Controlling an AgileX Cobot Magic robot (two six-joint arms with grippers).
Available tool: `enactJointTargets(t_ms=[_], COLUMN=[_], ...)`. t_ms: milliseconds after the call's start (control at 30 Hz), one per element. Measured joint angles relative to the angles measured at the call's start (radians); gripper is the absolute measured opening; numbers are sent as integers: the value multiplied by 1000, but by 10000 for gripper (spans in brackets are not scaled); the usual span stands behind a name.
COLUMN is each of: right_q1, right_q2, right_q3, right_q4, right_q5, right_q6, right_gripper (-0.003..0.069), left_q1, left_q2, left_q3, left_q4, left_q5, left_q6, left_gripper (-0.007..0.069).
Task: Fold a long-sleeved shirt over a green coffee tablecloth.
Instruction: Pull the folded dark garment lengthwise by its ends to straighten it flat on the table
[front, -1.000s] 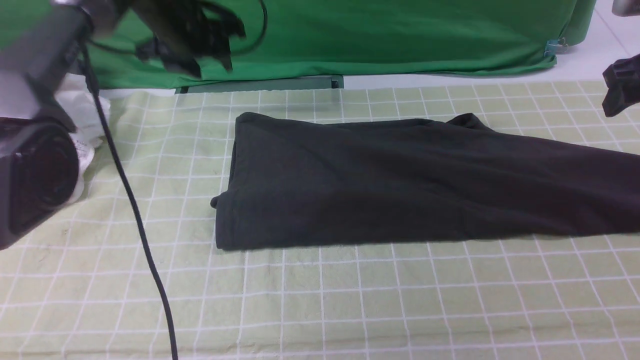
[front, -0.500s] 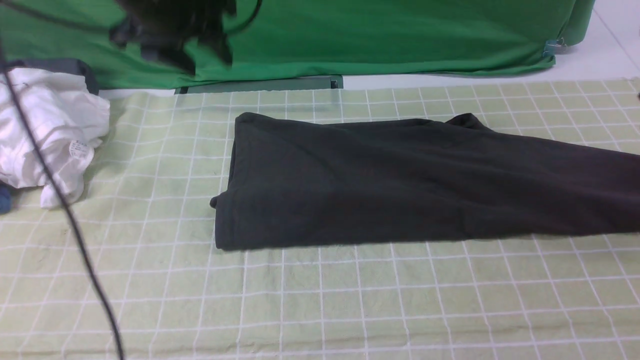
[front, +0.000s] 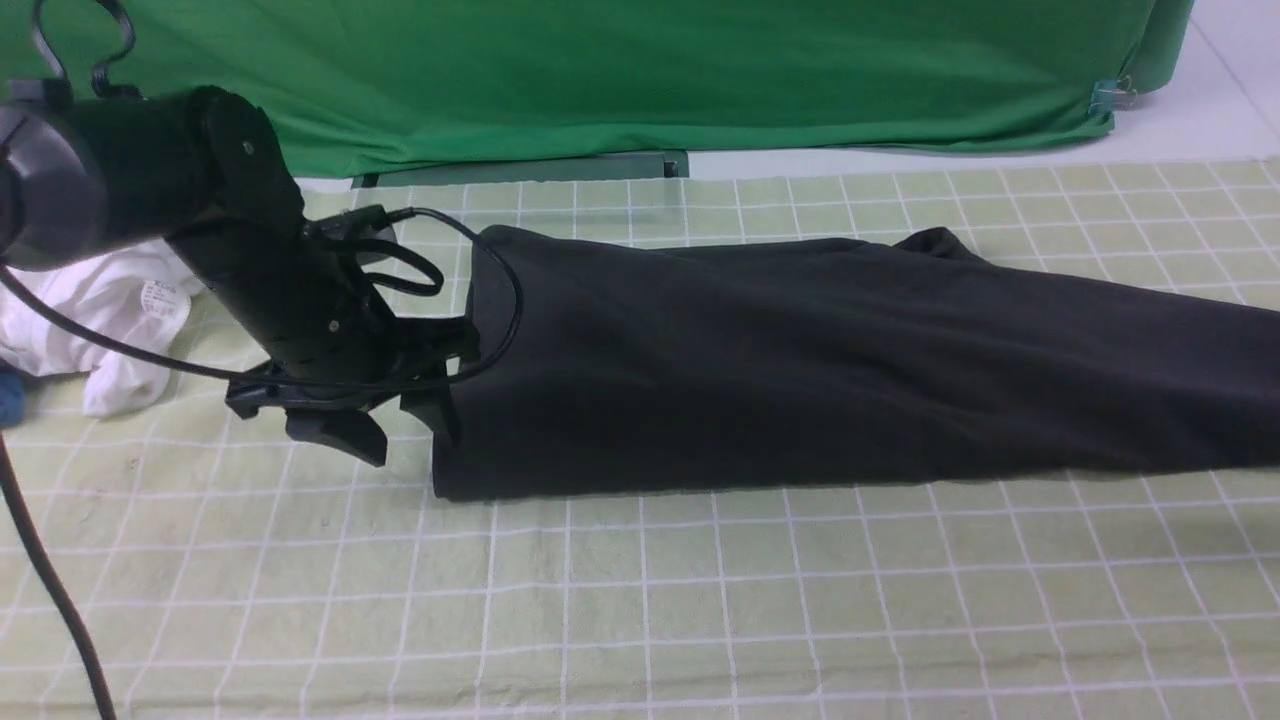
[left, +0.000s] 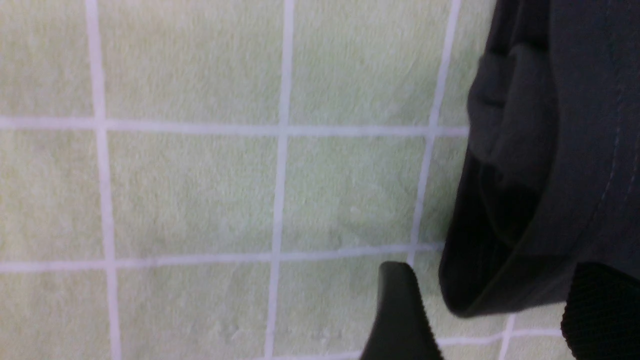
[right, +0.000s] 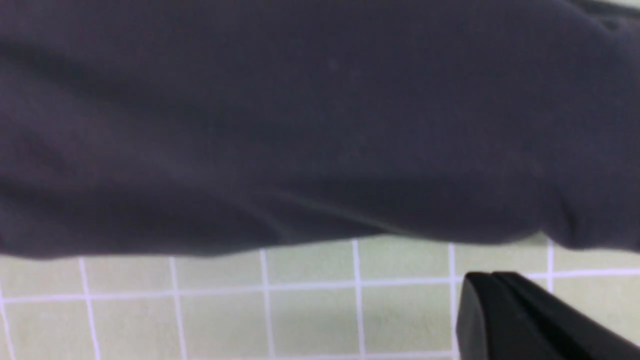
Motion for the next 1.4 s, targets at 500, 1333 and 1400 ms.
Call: enactJointTargets(t_ms=[500,1333,1400], right_q1=[-1,-180,-180], right_q2=[1,264,284], right_q3=[1,1,1], right_q4=[1,-31,-30], right_q5=[-58,-197,-203], right_q6=[0,27,24], right_gripper=[-4,586,577], left_q1=[-47,-50,-50], left_q2=[70,72,72], left_q3=[2,2,2], left_q4=[-166,-133,-133], left_q5=[-18,5,5], left_q6=[139,211,211], left_gripper=[503,13,13])
